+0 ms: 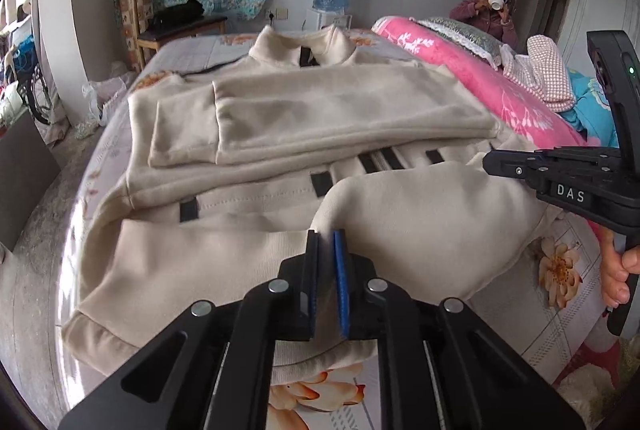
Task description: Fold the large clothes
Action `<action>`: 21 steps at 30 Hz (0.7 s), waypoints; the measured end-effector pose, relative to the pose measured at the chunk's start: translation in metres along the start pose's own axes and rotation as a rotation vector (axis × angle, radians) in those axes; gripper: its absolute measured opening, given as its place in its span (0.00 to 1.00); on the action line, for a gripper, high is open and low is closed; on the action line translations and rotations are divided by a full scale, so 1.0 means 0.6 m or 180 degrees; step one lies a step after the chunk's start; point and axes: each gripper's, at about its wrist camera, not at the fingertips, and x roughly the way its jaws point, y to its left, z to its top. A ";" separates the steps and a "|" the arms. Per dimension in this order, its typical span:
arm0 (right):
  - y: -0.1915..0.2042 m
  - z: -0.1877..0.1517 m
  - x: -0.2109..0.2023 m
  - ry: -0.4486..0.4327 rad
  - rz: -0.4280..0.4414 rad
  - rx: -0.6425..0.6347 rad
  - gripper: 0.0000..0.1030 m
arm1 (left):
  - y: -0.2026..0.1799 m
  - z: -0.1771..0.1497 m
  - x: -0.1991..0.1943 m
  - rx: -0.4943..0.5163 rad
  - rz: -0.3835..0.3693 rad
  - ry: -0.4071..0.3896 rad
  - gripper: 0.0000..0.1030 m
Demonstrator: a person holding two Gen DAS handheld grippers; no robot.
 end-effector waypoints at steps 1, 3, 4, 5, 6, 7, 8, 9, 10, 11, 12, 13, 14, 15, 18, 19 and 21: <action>0.002 -0.006 0.015 0.0053 -0.0019 -0.0023 0.00 | 0.007 -0.002 0.006 -0.0072 -0.0040 0.0080 0.13; 0.003 -0.015 0.031 0.0125 -0.0006 -0.0017 0.00 | 0.022 -0.003 -0.012 -0.0226 -0.0158 0.0039 0.15; 0.000 -0.017 0.029 0.0115 0.0009 0.0002 0.00 | 0.030 -0.004 -0.028 -0.0278 -0.0190 -0.0040 0.17; -0.002 -0.016 0.022 0.0088 0.0031 0.0031 0.00 | 0.041 -0.004 -0.045 -0.0324 -0.0187 -0.0121 0.18; -0.005 -0.013 0.014 0.0045 0.0054 0.0061 0.00 | 0.054 -0.004 -0.061 -0.0369 -0.0145 -0.0194 0.20; -0.008 -0.009 0.005 -0.0001 0.0075 0.0084 0.00 | 0.067 -0.005 -0.071 -0.0404 -0.0057 -0.0239 0.22; -0.010 -0.005 -0.001 -0.0039 0.0098 0.0099 0.00 | 0.082 -0.006 -0.076 -0.0433 0.0094 -0.0240 0.26; -0.012 -0.002 -0.003 -0.0066 0.0108 0.0103 0.00 | 0.097 -0.008 -0.072 -0.0445 0.0265 -0.0187 0.30; -0.013 0.000 -0.002 -0.0070 0.0110 0.0098 0.00 | 0.111 -0.009 -0.063 -0.0456 0.0438 -0.0089 0.30; -0.012 0.002 0.001 -0.0057 0.0115 0.0094 0.00 | 0.126 -0.012 -0.053 -0.0476 0.0576 0.0021 0.30; -0.012 0.002 0.003 -0.0052 0.0120 0.0088 0.00 | 0.139 -0.014 -0.044 -0.0494 0.0645 0.0107 0.30; -0.010 0.001 0.002 -0.0056 0.0113 0.0074 0.00 | 0.150 -0.016 -0.036 -0.0500 0.0680 0.0150 0.30; -0.010 0.001 0.001 -0.0063 0.0103 0.0056 0.00 | 0.157 -0.019 -0.032 -0.0483 0.0718 0.0171 0.30; -0.010 -0.001 0.000 -0.0064 0.0093 0.0047 0.00 | 0.159 -0.020 -0.029 -0.0440 0.0742 0.0175 0.30; -0.013 -0.007 0.004 -0.0018 0.0110 0.0061 0.00 | 0.152 -0.020 -0.021 -0.0267 0.0847 0.0160 0.30; -0.014 -0.008 0.008 0.0008 0.0122 0.0061 0.00 | 0.151 -0.020 -0.020 -0.0225 0.0860 0.0143 0.30; -0.015 -0.011 0.018 0.0049 0.0154 0.0067 0.00 | 0.149 -0.021 -0.018 -0.0166 0.0875 0.0121 0.30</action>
